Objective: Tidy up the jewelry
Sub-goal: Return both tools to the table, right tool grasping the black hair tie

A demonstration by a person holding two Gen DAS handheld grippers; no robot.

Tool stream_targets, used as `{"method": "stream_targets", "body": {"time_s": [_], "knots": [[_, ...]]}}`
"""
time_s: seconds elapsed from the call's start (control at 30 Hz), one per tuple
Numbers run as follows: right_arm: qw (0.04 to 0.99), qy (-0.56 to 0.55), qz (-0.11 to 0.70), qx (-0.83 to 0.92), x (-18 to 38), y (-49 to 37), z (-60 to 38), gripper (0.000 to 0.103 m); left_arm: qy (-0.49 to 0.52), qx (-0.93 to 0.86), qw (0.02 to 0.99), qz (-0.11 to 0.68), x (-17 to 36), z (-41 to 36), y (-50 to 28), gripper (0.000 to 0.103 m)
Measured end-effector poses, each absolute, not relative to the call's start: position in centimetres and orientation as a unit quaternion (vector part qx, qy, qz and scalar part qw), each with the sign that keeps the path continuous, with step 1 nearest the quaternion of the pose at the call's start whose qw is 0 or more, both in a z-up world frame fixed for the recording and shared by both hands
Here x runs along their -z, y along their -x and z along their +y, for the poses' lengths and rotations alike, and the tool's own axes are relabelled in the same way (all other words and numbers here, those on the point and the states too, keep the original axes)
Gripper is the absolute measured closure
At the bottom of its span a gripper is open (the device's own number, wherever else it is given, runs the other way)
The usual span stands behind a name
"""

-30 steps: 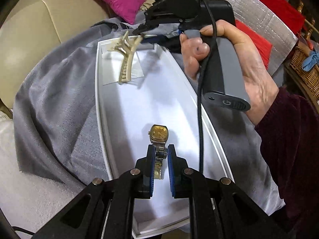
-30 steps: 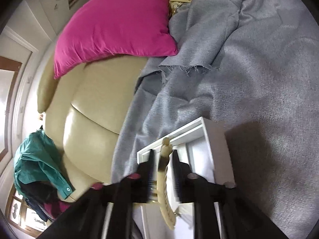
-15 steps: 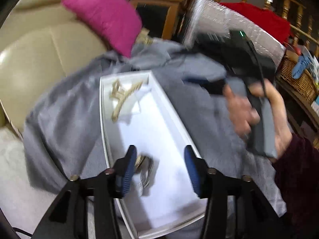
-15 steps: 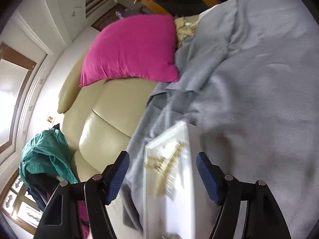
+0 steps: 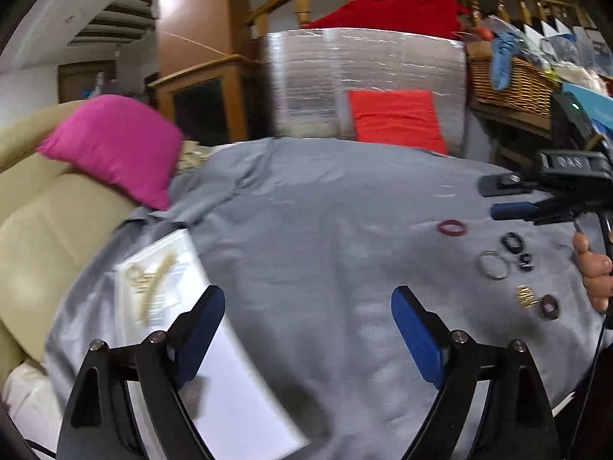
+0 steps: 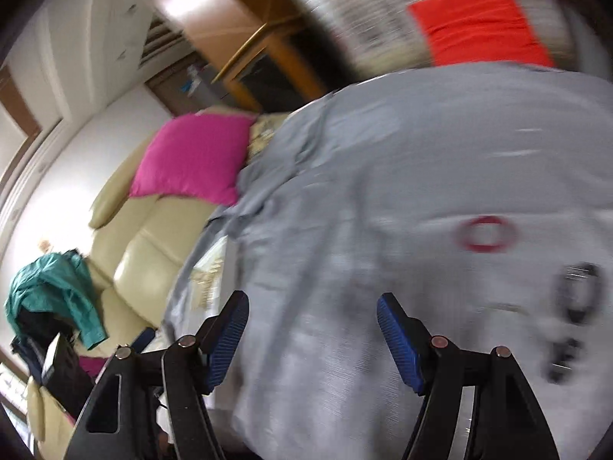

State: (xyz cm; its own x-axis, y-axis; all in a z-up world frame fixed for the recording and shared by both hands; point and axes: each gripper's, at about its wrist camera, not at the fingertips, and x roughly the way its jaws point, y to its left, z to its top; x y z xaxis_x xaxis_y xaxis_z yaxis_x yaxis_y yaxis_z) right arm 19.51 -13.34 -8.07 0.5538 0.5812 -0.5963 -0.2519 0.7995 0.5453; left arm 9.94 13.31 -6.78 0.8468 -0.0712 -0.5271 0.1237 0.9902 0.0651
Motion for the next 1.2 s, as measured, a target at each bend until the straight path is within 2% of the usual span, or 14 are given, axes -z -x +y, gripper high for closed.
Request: {"method": "stream_targets", "body": {"time_s": [0.07, 0.2, 0.43, 0.57, 0.97, 1.03, 1.1, 1.13, 1.2], "knots": [[0.861, -0.213, 0.406, -0.221, 8.1, -18.5, -16.5, 0.031, -0.036, 0.068, 0.956, 0.284, 6.9, 11.6, -10.6, 0.013], [0.855, -0.235, 0.423, -0.187, 9.4, -15.8, -22.2, 0.042, -0.030, 0.105, 0.941, 0.321, 8.0, 6.8, -12.1, 0.013], [0.855, -0.189, 0.452, -0.169, 11.5, -11.8, -25.1, 0.045, -0.079, 0.132, 0.924, 0.349, 10.2, 0.2, -12.9, 0.013], [0.850, -0.153, 0.468, -0.187, 12.6, -10.8, -25.1, 0.045, -0.087, 0.115, 0.921, 0.362, 10.8, -0.5, -13.5, 0.013], [0.840, -0.033, 0.508, -0.190, 16.5, -10.5, -21.7, 0.045, -0.004, 0.112, 0.904, 0.412, 12.2, 0.8, -16.0, 0.013], [0.845, 0.000, 0.502, -0.184, 16.7, -10.4, -21.1, 0.053, -0.002, 0.119, 0.904, 0.410, 12.1, 0.4, -16.1, 0.013], [0.849, 0.017, 0.497, -0.179, 16.8, -10.4, -20.9, 0.069, -0.003, 0.130, 0.904, 0.408, 12.0, -0.1, -16.1, 0.013], [0.851, 0.017, 0.495, -0.176, 16.8, -10.4, -21.0, 0.072, -0.006, 0.136, 0.904, 0.406, 11.9, -0.5, -16.0, 0.013], [0.854, 0.015, 0.492, -0.170, 16.8, -10.6, -21.3, 0.086, -0.018, 0.148, 0.904, 0.400, 11.7, -1.5, -15.8, 0.013]]}}
